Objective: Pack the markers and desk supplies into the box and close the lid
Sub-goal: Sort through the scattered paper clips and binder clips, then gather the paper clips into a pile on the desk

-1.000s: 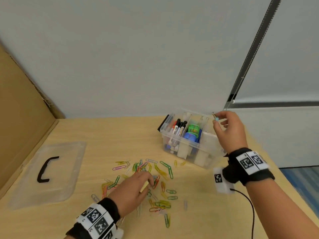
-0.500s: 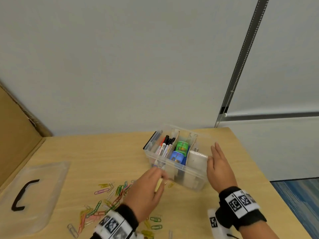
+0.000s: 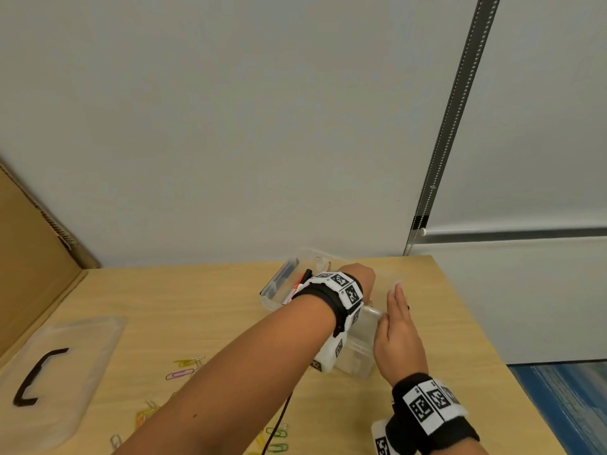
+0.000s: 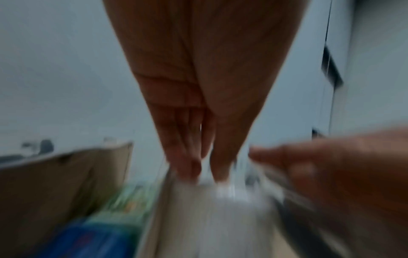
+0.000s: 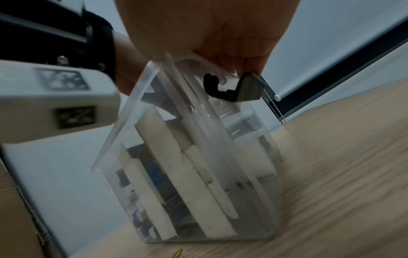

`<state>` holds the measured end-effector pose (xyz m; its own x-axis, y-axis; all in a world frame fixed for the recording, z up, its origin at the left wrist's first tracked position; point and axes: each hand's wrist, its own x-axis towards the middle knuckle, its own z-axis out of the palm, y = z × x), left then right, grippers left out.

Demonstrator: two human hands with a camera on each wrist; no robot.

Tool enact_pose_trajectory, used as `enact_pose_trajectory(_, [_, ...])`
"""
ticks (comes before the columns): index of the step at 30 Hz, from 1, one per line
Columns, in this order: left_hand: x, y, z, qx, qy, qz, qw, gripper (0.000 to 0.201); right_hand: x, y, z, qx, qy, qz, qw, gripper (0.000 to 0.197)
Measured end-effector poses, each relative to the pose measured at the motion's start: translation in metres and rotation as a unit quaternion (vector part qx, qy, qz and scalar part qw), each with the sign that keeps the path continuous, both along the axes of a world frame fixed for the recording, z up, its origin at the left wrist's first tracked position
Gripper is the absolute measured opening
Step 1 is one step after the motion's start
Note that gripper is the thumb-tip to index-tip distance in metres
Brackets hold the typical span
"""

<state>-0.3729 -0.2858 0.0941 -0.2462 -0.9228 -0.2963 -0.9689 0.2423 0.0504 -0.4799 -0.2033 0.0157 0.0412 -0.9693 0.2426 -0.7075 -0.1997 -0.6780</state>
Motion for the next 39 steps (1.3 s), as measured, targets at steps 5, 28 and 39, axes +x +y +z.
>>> enact_pose_trajectory(5, [0.024,0.019,0.011,-0.024,0.137,0.039,0.989,0.040,-0.001,0.001,-0.001,-0.004,0.015,0.007,1.000,0.050])
enact_pose_trajectory(28, [0.259,0.305,-0.106,0.164,0.253,0.302,0.904,0.043,0.091,0.118,-0.013,0.324,0.376,0.350,0.795,0.099])
enact_pose_trajectory(39, [0.253,0.270,-0.108,-0.030,0.283,0.304,0.909,0.017,0.126,0.089,-0.025,0.209,0.161,0.265,0.927,0.023])
